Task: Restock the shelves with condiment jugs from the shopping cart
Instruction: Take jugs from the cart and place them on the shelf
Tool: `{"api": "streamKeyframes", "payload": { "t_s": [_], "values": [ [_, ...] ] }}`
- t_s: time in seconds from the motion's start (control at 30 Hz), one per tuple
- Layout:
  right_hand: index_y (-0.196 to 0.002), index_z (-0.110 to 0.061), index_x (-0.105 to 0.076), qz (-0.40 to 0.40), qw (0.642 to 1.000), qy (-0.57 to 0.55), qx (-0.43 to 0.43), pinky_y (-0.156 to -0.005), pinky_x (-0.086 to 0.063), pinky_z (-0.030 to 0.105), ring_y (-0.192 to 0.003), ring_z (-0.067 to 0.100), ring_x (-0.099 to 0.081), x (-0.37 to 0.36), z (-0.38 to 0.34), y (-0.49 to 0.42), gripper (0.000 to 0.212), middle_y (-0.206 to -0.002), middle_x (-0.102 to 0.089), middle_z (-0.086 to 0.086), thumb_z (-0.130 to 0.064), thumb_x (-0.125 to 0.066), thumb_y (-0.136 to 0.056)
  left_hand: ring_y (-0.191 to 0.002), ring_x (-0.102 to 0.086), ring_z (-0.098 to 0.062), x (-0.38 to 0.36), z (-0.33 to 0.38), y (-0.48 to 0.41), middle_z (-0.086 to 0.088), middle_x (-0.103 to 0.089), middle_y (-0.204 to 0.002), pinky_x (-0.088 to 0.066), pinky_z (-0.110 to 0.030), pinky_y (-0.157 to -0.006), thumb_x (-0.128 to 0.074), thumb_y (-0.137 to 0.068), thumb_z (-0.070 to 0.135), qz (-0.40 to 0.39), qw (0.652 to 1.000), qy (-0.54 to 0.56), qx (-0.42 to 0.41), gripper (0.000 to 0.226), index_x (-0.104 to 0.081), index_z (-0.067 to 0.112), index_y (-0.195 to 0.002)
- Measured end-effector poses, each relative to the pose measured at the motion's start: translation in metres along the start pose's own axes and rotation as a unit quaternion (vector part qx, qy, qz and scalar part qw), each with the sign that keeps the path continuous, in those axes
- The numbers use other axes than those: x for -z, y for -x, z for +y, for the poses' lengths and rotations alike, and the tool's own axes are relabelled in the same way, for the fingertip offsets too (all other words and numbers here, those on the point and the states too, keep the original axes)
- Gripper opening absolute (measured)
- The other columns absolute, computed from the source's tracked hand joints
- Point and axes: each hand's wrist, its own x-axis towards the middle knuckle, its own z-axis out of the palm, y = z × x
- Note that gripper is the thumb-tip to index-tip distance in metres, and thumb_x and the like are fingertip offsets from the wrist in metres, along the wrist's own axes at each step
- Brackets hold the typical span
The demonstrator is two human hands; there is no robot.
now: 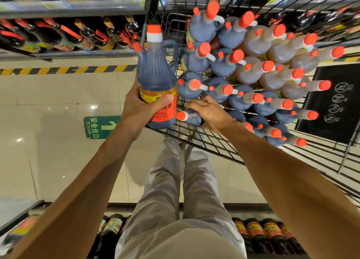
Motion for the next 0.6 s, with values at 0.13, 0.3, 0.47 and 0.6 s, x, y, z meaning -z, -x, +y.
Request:
{"api": "streamKeyframes", "payload": {
  "t_s": [0.13, 0.3, 0.47, 0.6],
  "values": [
    [-0.134, -0.017, -0.058, 0.026, 0.999, -0.025, 0.003, -0.087, -0.046, 0.042, -0.1, 0.035, -0.051, 0.018, -0.013, 0.018, 0.084, -0.136, -0.06, 0.003, -0.009, -0.089, -0.056, -0.108, -0.068, -0.013, 0.006, 0.009, 0.017, 0.005, -0.07, -0.121, -0.057, -0.039, -0.092, -0.083, -0.057, 0.052, 0.012, 1.0, 0.018, -0.004, 0.085, -0.055, 0.027, -0.133],
    [-0.136, -0.026, -0.058, 0.044, 0.977, -0.201, -0.063, -0.111, -0.042, 0.05, -0.131, 0.034, -0.05, 0.048, -0.031, 0.05, 0.077, -0.142, -0.054, 0.01, -0.031, -0.09, -0.066, -0.106, -0.07, -0.019, 0.018, 0.019, 0.041, 0.0, -0.072, -0.118, -0.058, -0.045, -0.091, -0.085, -0.058, 0.046, 0.028, 0.997, 0.078, 0.006, 0.08, -0.059, 0.023, -0.13],
    [-0.139, -0.007, -0.05, 0.138, 0.883, -0.421, -0.156, -0.096, -0.05, 0.019, -0.117, -0.006, -0.057, 0.108, -0.047, 0.088, 0.085, -0.143, -0.053, 0.008, -0.003, -0.094, -0.067, -0.108, -0.069, -0.027, 0.024, 0.043, 0.069, -0.004, -0.072, -0.118, -0.055, -0.054, -0.095, -0.088, -0.054, 0.045, 0.038, 0.993, 0.115, 0.004, 0.08, -0.062, 0.022, -0.126],
    [-0.131, -0.014, -0.059, 0.18, 0.8, -0.546, -0.173, -0.093, -0.057, 0.037, -0.119, 0.023, -0.067, 0.145, -0.06, 0.114, 0.091, -0.133, -0.067, 0.003, -0.036, -0.101, -0.053, -0.105, -0.07, -0.029, 0.024, 0.072, 0.088, -0.006, -0.074, -0.115, -0.055, -0.054, -0.093, -0.088, -0.055, 0.046, 0.029, 0.992, 0.122, -0.02, 0.077, -0.065, 0.021, -0.124]
  ]
}}
